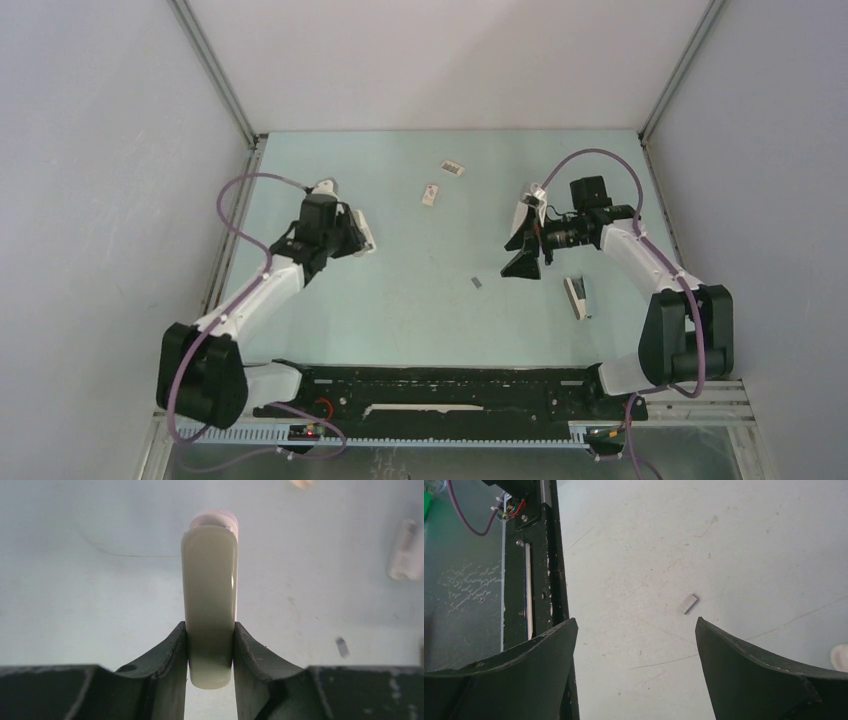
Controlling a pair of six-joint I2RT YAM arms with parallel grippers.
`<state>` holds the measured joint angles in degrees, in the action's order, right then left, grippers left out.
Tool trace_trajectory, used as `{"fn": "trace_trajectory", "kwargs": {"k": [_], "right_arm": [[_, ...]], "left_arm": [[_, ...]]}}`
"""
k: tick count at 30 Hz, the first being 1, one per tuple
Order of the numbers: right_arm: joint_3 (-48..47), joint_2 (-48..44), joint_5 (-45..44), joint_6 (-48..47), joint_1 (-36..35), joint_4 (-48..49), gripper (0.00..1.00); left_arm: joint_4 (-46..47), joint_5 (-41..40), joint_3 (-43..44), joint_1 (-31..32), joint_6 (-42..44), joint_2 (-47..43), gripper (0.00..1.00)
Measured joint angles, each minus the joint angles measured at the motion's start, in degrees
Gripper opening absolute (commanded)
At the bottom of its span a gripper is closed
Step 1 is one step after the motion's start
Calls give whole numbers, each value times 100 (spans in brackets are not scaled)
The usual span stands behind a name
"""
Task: Unload the staples from the stapler
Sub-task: Place the stapler at the center of the board.
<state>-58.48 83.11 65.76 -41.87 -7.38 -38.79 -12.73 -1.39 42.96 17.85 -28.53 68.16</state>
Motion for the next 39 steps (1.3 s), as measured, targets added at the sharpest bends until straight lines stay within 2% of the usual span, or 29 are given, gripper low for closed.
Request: {"fn": "trace_trajectory", "kwargs": {"k": [8,14,16,18,22,34,39], "right_arm": [[26,-28,98,7,278,90,97],[98,-48,195,2,380,92,97],[114,-63,236,2,437,85,97],[114,-83,271,0,520,90,97],[133,-127,348,0,658,96,97],[177,-129,544,0,975,90,97],[177,-136,555,0,1040,87,97]], "left_arm": [[-1569,-603,1624,-861,-11,1655,0],[-2330,-767,2761,-1108,186,2907,2],[-2553,-804,3130,-1152,284,3279,8],[-2688,-804,3453,-1200,380,3633,22],[-2815,-636,3814,-1320,544,4079,41],[-2848,-420,3847,-1403,975,4168,52],[-2837,-404,3847,-1403,1113,4155,67]]}}
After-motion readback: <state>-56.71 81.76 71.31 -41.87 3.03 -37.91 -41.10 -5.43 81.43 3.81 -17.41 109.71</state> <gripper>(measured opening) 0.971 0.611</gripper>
